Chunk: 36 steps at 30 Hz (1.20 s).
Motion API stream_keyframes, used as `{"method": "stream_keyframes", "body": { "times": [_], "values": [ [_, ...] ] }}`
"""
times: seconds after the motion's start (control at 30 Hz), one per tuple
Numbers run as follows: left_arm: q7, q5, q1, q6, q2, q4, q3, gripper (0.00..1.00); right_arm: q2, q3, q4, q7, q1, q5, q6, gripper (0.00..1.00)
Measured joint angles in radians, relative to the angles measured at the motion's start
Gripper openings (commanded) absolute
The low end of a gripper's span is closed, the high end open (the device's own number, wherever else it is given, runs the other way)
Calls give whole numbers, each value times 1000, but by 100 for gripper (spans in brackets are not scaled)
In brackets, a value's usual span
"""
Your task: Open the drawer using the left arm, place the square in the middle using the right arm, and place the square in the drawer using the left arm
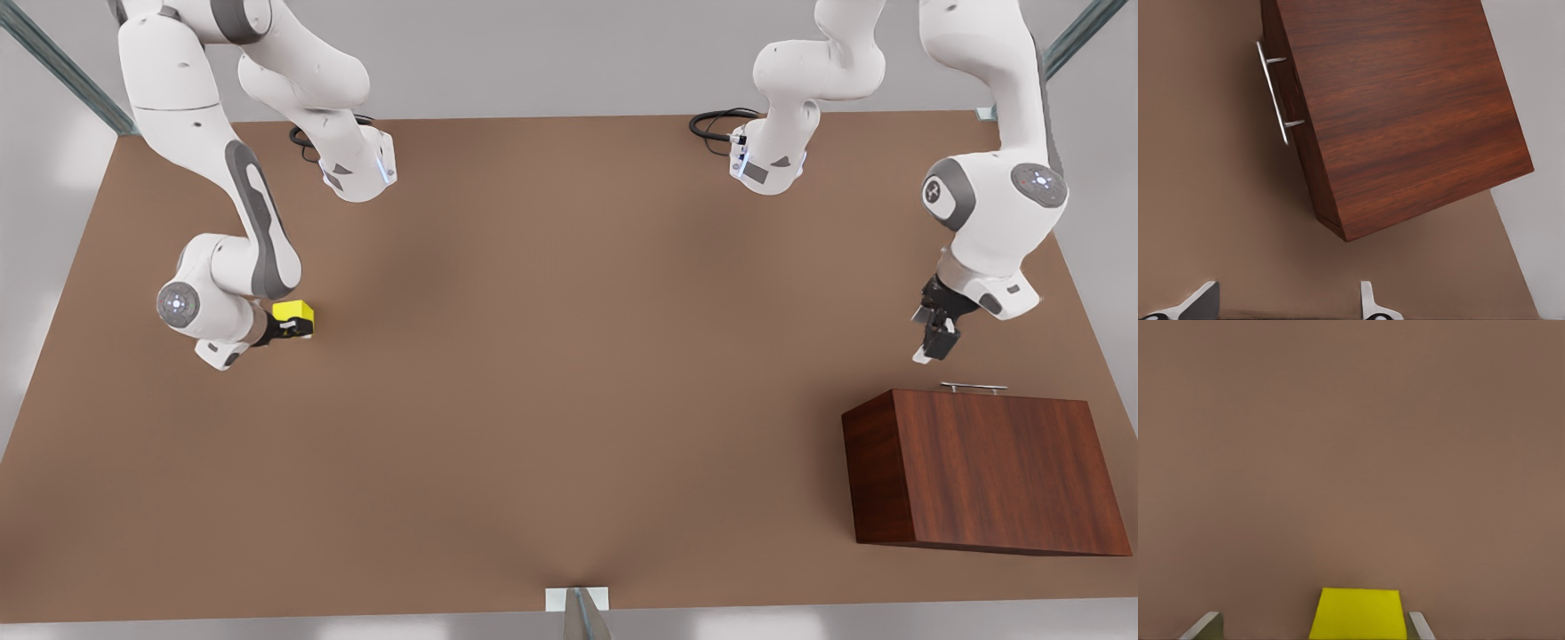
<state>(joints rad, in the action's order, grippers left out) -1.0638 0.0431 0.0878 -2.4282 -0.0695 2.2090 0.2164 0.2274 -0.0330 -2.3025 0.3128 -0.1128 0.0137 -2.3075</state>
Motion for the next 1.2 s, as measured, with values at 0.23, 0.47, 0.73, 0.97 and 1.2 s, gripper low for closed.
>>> {"method": "stream_keyframes", "body": {
  "times": [0.23, 0.47, 0.73, 0.97, 1.2],
  "values": [
    [-5, 73, -59, -45, 62, 0, 43, 100, 10, -22, -37, 58, -4, -9, -64, 100],
    [2, 120, -73, -116, 134, -2, 55, 100, 34, -56, -113, 55, -17, -8, -174, 100],
    [59, 140, -116, -204, 211, -5, 56, 100, 40, -56, -115, -67, -14, -2, -159, 100],
    [83, 155, -137, -248, 255, -5, 56, 100, 38, -54, -150, -121, -6, -4, -155, 100],
    [134, 164, -176, -299, 295, -7, 60, 100, 27, -54, -163, -111, -15, -5, -156, 77]
  ]
}}
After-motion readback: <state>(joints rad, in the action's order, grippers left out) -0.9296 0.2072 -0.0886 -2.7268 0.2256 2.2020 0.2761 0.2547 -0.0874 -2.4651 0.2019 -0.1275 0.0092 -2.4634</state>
